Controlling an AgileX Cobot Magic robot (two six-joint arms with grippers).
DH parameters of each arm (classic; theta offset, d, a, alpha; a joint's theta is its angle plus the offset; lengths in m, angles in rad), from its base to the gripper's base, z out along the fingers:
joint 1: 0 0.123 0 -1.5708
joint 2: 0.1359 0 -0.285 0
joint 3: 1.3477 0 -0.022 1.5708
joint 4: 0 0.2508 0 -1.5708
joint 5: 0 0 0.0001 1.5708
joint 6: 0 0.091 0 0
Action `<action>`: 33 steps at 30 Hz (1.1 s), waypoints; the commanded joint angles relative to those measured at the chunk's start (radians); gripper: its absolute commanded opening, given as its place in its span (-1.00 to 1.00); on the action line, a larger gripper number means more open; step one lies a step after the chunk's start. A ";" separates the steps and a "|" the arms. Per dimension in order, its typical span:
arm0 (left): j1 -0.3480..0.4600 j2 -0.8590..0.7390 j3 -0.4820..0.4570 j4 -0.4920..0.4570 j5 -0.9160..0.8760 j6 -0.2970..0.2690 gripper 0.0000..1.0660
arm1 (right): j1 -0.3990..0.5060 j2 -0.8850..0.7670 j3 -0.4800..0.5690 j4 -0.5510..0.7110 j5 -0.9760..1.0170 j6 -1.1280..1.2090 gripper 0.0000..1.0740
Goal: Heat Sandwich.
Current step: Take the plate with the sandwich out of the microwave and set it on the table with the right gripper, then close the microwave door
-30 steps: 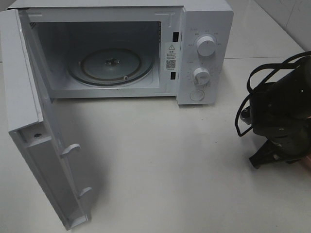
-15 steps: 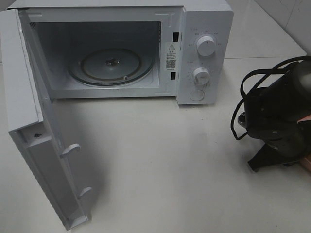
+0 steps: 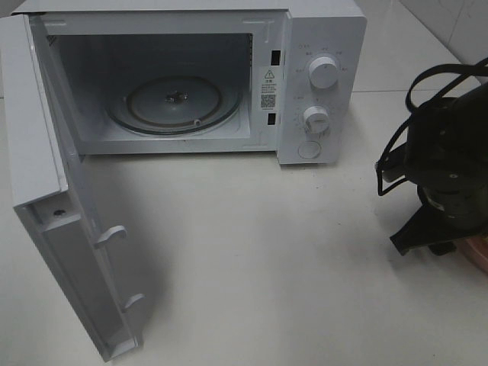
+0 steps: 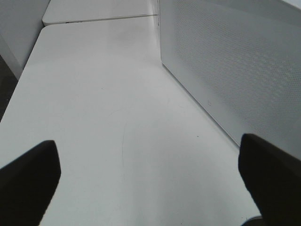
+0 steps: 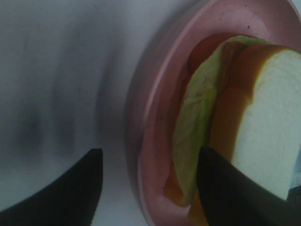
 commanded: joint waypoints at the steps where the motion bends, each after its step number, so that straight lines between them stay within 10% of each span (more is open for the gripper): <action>1: -0.006 -0.021 0.004 0.001 -0.006 -0.001 0.83 | -0.005 -0.068 -0.002 0.072 0.011 -0.097 0.28; 33: -0.006 -0.021 0.004 0.001 -0.006 -0.001 0.83 | -0.004 -0.754 -0.002 0.643 0.264 -0.677 0.42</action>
